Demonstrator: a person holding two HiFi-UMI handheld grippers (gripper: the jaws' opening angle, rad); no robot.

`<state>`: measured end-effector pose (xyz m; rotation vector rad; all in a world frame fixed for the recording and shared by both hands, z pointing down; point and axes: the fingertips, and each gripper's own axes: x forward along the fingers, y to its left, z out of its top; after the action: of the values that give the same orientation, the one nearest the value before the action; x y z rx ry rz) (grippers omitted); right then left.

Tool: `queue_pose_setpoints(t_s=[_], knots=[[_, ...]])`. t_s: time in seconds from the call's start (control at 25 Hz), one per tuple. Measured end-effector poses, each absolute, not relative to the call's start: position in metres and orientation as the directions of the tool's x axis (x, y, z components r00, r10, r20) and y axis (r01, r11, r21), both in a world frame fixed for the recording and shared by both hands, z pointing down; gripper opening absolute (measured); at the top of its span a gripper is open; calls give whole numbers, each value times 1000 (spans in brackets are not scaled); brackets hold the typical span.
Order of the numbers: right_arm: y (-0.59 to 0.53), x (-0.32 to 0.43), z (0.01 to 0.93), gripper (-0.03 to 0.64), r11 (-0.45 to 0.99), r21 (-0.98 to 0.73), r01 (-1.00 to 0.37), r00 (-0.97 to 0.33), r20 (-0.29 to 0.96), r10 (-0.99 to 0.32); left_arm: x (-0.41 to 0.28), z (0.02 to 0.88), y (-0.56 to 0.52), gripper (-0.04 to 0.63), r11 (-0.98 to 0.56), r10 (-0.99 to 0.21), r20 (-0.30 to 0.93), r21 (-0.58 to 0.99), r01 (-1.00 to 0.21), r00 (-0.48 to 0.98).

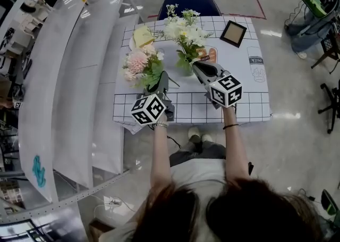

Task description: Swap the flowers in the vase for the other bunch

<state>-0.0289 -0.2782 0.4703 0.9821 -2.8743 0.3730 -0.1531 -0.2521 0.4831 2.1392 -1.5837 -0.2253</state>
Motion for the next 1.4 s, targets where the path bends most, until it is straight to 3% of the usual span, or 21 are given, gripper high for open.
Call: queue_pose_setpoints(t_s=[1.4], knots=[[-264,-36,442,9,812,-181,-555,-831,95,-548,-158,465,-235,75,-226,-948,105,440,-869,300]])
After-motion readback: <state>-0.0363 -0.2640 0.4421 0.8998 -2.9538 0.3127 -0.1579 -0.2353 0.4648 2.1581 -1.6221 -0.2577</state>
